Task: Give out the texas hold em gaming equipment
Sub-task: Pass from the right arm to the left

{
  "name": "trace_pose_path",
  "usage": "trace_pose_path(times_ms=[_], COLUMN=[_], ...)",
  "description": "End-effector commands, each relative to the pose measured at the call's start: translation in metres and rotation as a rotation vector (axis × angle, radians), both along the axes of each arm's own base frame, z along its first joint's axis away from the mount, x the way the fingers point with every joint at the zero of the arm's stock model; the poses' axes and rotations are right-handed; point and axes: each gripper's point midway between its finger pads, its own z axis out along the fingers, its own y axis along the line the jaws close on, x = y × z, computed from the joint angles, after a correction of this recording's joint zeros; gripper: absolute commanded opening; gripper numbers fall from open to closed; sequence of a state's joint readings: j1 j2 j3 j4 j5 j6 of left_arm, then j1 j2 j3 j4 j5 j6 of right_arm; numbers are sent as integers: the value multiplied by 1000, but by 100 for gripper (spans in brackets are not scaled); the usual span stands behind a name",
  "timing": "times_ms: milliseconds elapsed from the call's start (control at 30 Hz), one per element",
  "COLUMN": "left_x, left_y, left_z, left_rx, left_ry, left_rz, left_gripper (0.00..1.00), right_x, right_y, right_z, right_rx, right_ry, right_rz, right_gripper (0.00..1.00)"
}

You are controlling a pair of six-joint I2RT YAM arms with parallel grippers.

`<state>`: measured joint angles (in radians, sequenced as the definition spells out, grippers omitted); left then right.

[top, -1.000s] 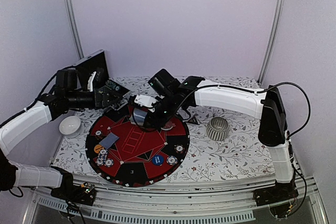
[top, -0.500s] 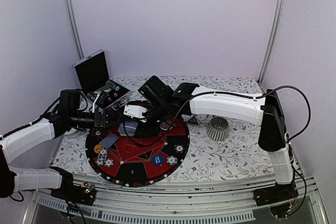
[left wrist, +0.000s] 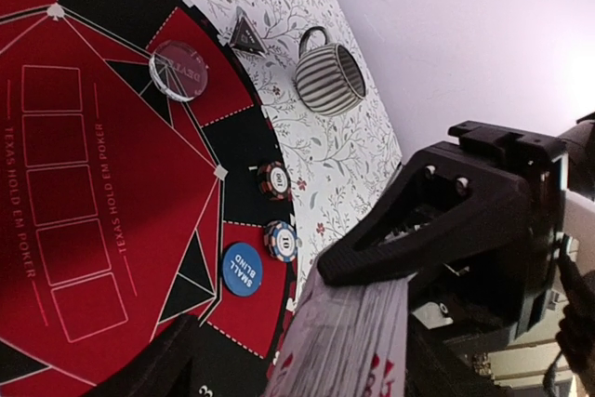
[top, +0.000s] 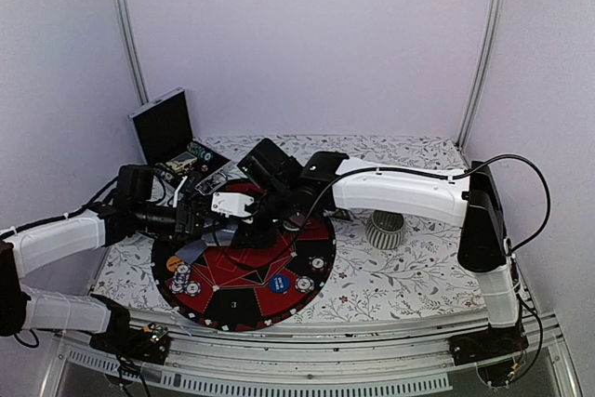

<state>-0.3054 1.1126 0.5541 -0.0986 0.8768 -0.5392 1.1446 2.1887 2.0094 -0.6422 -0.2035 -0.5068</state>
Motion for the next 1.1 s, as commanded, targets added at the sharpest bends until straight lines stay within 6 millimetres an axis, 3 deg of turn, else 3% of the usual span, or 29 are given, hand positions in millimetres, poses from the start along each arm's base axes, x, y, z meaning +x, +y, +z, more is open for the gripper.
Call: trace_pose_path(times_ms=[0,200,433,500,600,667,767,900,1000,1067], left_x=[-6,-15,-21,-22,-21,-21,-21,-23,-28,-30], left_y=[-12,-16,-20,-20,-20,-19,-18,-17,-19,-20], left_z=[5,-1,9,12,17,23,36,51,61,68], left_rx=[-28,-32,-60,-64,-68,-72,-79,-91,-103,-108], left_ry=[-30,-15,-44,-53,-68,-90,-143,-209,-248,-279], left_rz=[-49,-84,-122,-124,-118,-112,-102,-105,-124,-130], left_gripper=[65,45,0,0,0,0,0,0,0,0], right_x=[2,4,7,7,6,4,-3,-22,-14,-4], right_y=[8,10,11,10,7,1,-8,-25,-34,-35], right_z=[48,57,57,56,54,56,74,117,135,135], right_rx=[100,125,125,122,121,130,191,334,419,443], right_ry=[-85,-109,-126,-125,-118,-102,2,238,389,474], right_rz=[9,7,3,2,-4,-3,32,147,132,85], right_gripper=[12,12,11,15,60,96,99,99,99,97])
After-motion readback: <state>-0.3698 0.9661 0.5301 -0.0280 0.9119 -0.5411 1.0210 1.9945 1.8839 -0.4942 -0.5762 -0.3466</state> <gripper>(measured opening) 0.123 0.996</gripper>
